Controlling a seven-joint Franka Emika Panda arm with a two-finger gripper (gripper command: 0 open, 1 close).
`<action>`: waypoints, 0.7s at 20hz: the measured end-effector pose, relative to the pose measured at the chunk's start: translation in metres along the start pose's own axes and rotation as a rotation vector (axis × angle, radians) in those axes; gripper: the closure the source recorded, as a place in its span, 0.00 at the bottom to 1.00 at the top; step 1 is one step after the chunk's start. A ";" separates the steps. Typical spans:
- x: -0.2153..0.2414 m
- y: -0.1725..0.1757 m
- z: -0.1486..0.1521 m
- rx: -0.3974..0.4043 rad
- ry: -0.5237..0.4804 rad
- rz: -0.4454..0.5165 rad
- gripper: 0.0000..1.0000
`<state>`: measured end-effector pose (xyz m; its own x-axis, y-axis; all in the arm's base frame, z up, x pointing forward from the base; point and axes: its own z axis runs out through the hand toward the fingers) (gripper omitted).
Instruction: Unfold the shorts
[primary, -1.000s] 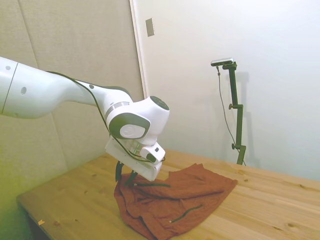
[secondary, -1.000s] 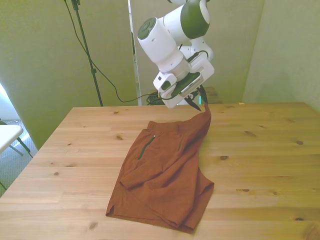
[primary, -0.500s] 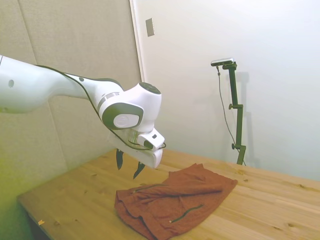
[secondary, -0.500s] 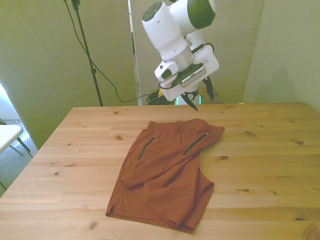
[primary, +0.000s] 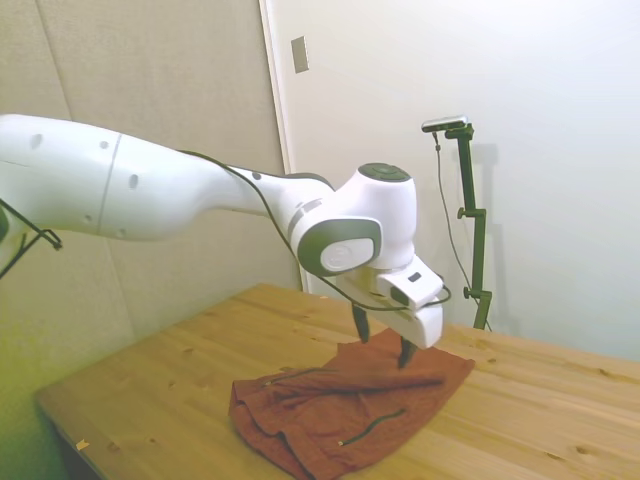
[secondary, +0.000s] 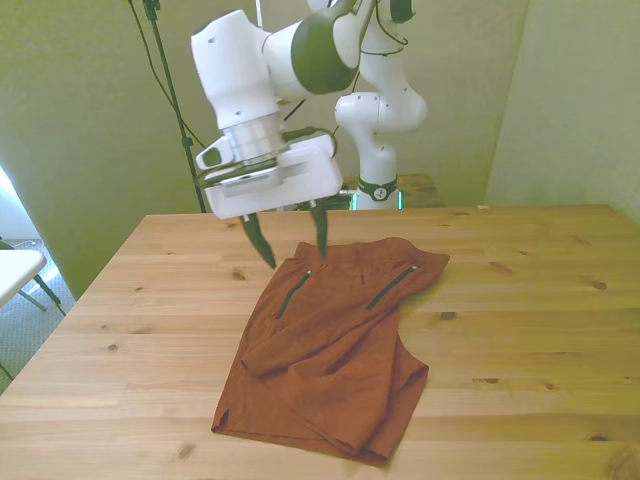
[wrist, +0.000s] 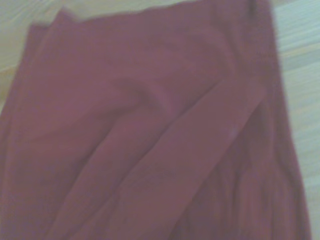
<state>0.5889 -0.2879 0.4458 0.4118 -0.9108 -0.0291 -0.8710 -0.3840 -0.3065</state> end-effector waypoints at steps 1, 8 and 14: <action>0.010 -0.001 0.005 0.002 0.021 0.046 0.00; 0.052 0.003 0.042 -0.018 0.139 0.372 0.00; 0.046 -0.015 0.066 -0.021 0.129 0.388 0.00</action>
<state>0.6389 -0.3139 0.3865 0.0154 -0.9997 -0.0192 -0.9608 -0.0095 -0.2769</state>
